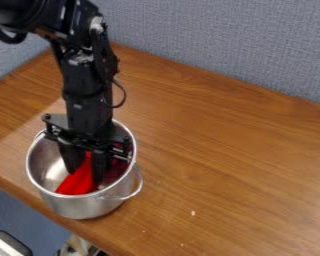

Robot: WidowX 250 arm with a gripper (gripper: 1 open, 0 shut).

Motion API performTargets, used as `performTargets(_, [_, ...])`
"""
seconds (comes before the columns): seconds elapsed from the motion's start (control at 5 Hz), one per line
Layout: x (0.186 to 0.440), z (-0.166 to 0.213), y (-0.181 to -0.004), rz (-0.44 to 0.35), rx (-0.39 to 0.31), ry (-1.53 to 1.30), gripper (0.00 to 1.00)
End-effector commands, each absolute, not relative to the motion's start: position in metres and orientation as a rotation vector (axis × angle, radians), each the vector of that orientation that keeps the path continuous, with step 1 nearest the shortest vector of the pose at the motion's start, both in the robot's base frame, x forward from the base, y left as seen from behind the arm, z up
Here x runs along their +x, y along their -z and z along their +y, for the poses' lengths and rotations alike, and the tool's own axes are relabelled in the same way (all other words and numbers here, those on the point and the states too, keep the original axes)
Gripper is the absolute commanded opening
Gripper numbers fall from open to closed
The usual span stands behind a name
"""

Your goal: Move the red object from the metal pot to the table

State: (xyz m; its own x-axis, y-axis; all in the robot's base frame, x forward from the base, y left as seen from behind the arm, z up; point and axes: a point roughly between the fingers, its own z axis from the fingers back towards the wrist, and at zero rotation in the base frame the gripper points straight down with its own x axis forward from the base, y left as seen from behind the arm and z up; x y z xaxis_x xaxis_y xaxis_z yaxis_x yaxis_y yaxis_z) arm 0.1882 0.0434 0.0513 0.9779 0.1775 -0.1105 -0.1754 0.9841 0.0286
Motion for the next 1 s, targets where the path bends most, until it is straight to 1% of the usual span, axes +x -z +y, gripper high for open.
performTargets(0.0, [0.1975,0.0431,-0.0638,0.062,0.029,-0.166,0.0])
performTargets(0.8, [0.1994,0.0389,-0.0685,0.071,0.033,-0.163,0.0])
